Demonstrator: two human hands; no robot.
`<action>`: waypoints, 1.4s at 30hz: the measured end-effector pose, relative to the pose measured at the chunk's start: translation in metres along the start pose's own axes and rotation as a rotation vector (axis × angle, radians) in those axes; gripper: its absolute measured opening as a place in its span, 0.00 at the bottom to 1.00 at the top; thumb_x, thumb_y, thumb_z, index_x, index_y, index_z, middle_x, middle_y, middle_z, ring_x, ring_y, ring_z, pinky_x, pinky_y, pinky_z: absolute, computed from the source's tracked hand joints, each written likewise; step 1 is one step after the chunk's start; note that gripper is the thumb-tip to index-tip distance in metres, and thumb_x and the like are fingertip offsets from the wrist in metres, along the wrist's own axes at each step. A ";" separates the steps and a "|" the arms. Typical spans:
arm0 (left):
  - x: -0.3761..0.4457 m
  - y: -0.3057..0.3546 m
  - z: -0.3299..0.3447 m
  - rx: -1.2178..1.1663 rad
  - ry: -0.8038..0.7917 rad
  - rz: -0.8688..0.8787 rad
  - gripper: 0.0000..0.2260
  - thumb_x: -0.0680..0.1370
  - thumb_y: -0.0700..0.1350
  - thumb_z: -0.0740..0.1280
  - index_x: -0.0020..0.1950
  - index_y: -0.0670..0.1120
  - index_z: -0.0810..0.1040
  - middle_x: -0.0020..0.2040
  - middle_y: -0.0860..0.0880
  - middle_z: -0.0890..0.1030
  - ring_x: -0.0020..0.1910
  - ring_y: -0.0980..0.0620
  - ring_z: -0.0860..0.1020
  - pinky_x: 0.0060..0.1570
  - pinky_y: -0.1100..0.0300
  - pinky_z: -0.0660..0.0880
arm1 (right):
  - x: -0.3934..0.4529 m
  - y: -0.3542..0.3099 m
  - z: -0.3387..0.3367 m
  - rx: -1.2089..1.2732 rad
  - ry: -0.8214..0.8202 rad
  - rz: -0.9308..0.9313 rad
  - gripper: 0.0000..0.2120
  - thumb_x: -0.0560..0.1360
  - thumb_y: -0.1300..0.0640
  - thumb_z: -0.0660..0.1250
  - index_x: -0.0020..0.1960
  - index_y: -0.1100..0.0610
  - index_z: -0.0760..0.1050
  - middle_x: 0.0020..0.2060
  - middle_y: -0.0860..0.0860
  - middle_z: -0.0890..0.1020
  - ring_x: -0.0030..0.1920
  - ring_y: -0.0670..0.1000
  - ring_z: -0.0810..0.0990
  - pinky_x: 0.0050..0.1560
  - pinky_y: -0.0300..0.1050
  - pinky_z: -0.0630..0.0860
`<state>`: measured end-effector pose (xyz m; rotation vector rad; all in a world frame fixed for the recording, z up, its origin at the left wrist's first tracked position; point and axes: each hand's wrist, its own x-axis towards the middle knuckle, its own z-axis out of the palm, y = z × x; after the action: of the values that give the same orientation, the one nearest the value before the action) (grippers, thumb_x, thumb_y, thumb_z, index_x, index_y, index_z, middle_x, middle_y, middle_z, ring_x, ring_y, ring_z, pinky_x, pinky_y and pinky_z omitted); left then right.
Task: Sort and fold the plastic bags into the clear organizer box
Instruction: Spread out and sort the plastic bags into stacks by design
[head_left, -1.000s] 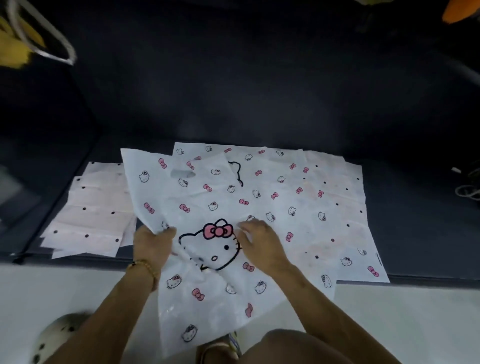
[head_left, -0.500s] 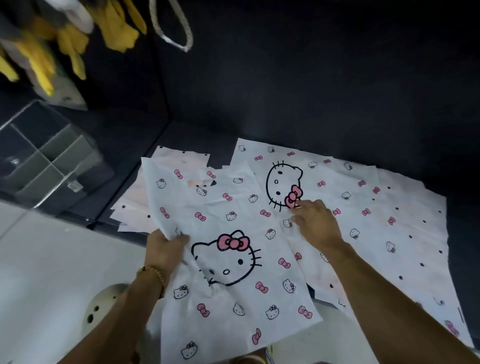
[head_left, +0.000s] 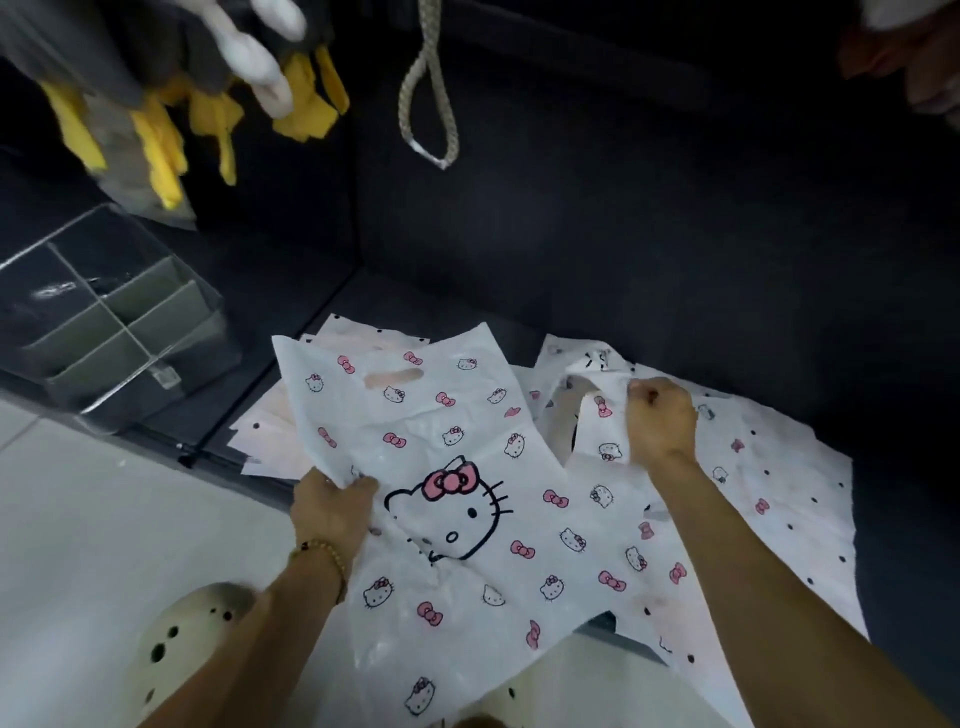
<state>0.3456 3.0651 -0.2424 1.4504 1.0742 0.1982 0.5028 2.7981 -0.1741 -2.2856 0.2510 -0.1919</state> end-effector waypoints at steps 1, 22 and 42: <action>0.000 0.000 0.000 0.002 0.005 -0.005 0.09 0.72 0.36 0.70 0.51 0.40 0.79 0.46 0.43 0.82 0.47 0.43 0.80 0.48 0.53 0.77 | -0.002 -0.007 -0.003 0.038 0.001 -0.008 0.10 0.80 0.59 0.58 0.45 0.60 0.76 0.36 0.52 0.78 0.42 0.55 0.78 0.54 0.46 0.75; -0.023 0.034 0.003 -0.216 -0.203 -0.094 0.11 0.74 0.50 0.72 0.46 0.43 0.79 0.42 0.43 0.83 0.37 0.46 0.80 0.32 0.57 0.79 | -0.062 -0.090 0.014 -0.250 -0.367 -0.427 0.12 0.81 0.55 0.58 0.41 0.57 0.75 0.38 0.45 0.80 0.36 0.46 0.78 0.38 0.37 0.73; 0.010 0.006 -0.034 0.310 -0.183 0.180 0.21 0.72 0.27 0.57 0.62 0.39 0.74 0.57 0.41 0.79 0.57 0.41 0.76 0.59 0.48 0.74 | -0.051 0.076 0.019 -0.588 -0.613 -0.240 0.31 0.76 0.56 0.66 0.77 0.53 0.59 0.77 0.50 0.57 0.77 0.52 0.52 0.74 0.51 0.56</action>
<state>0.3309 3.0969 -0.2344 1.8091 0.8503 0.0242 0.4489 2.7744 -0.2461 -2.8149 -0.3302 0.5262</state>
